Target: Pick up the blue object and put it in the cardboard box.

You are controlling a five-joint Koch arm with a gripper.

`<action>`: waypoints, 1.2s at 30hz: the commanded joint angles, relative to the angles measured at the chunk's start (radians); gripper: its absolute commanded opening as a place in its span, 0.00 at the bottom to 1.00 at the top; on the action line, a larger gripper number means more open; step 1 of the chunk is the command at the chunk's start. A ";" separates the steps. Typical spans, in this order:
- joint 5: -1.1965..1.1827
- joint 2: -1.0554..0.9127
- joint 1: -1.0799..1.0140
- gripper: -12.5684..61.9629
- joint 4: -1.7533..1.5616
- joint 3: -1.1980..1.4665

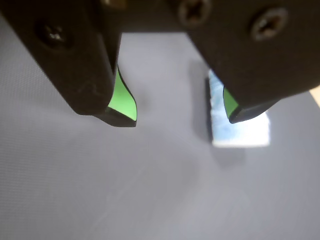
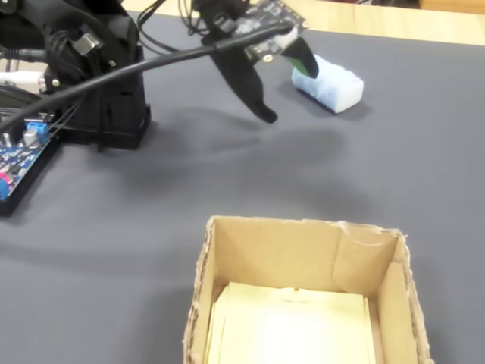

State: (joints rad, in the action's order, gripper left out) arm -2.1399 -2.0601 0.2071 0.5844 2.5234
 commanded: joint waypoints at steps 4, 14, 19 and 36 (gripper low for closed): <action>-0.086 0.103 0.048 0.62 0.072 -0.232; -0.083 0.281 0.132 0.62 0.163 -0.426; -0.066 0.359 0.179 0.62 0.187 -0.505; 0.147 0.652 0.261 0.60 0.121 -0.669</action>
State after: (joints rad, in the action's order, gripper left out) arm -1.9880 -1.3990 0.4479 0.7593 1.9267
